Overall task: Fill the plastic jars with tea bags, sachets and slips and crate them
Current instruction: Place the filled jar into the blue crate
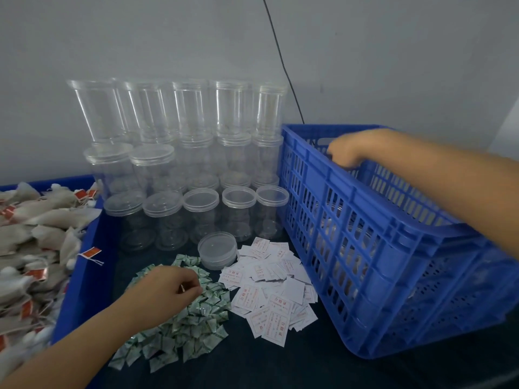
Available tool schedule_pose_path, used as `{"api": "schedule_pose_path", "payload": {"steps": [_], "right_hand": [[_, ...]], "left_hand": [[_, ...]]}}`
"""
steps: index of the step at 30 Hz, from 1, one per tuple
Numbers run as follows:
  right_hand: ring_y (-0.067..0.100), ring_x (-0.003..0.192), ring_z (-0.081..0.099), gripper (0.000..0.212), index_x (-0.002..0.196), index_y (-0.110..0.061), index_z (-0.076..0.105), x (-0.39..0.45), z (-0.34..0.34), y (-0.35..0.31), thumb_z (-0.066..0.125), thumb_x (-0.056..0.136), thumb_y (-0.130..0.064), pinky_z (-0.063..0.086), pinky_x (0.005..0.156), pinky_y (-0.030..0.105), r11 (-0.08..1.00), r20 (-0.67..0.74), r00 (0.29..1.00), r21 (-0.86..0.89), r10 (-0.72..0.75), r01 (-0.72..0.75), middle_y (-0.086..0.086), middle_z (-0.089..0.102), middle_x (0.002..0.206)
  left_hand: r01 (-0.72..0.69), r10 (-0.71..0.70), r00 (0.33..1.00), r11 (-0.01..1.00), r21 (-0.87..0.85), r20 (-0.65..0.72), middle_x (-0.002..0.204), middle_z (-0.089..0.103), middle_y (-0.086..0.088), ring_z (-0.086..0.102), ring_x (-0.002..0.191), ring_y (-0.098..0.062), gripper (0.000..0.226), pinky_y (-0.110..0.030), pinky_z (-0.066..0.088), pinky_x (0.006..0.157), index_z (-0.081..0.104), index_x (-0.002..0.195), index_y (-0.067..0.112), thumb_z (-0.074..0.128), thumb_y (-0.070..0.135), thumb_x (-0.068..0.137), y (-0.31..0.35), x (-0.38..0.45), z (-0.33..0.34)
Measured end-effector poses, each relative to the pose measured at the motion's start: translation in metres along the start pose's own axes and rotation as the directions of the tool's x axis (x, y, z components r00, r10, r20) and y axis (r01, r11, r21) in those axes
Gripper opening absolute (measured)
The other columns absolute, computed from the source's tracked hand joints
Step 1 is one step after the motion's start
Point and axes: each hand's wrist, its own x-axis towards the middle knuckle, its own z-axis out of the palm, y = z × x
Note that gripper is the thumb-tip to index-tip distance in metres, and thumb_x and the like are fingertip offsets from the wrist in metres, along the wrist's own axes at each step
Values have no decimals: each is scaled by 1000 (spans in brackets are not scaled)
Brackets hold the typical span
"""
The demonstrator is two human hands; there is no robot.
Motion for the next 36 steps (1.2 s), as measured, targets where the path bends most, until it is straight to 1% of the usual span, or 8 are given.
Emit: {"api": "schedule_pose_path", "payload": {"steps": [4,8,11,17,21,28,32,36], "right_hand": [[38,107,64,29,116,6,67,-17,-56,-11,48,95,-2,54,93,44,999,-322,947,36,4,8,23,67,117],[33,106,64,28,115,-1,68,-15,-78,-62,60,94,-17,54,92,41,948,-498,864,232,-77,218,16,68,115],[28,97,60,27,103,-6,65,4,-51,-107,68,92,-30,50,75,32,927,-339,922,250,-187,280,7,62,99],[31,118,59,74,140,-4,48,50,15,-136,79,84,-42,51,100,43,979,-5,990,151,-139,138,12,55,137],[32,119,58,83,143,0,38,66,32,-140,81,83,-38,51,97,40,969,17,994,226,-106,99,16,53,137],[27,105,56,67,140,-1,42,81,51,-137,73,90,-32,47,80,33,949,68,995,311,-67,43,14,55,123],[34,128,49,75,142,-8,37,87,55,-137,75,85,-39,33,112,50,955,54,999,296,8,-23,14,50,139],[36,128,50,69,131,-13,48,81,39,-131,80,78,-44,29,114,54,971,12,1000,237,27,-29,13,54,138]], "left_hand": [[10,-10,1000,1000,-14,10,72,61,17,54,66,11,21,-8,39,58,57,71,39,57,35,91,3,1,1],[6,-6,1000,1000,-26,2,72,61,18,55,70,12,23,-8,40,59,55,69,41,57,33,91,3,0,-2],[3,-4,1000,999,-31,-4,74,61,18,57,70,5,24,-9,41,62,54,68,41,57,35,91,2,-1,-4],[-4,4,1000,999,-44,-15,80,60,18,56,74,2,22,-17,48,72,52,70,36,54,37,92,-7,-2,-1],[-6,4,999,1000,-30,-40,82,61,13,57,78,-4,18,-28,51,78,59,78,30,52,38,92,-7,1,-4],[-14,13,999,1000,-12,-35,83,58,10,55,80,-9,23,-31,51,79,64,88,22,51,40,93,-4,0,-3],[3,-3,999,1000,-23,-32,84,57,10,56,82,-10,22,-33,51,81,63,88,23,51,40,93,-5,0,-2],[9,-11,999,999,-35,-44,87,61,9,57,83,-9,23,-33,52,81,64,89,22,51,40,93,-4,0,-2]]}}
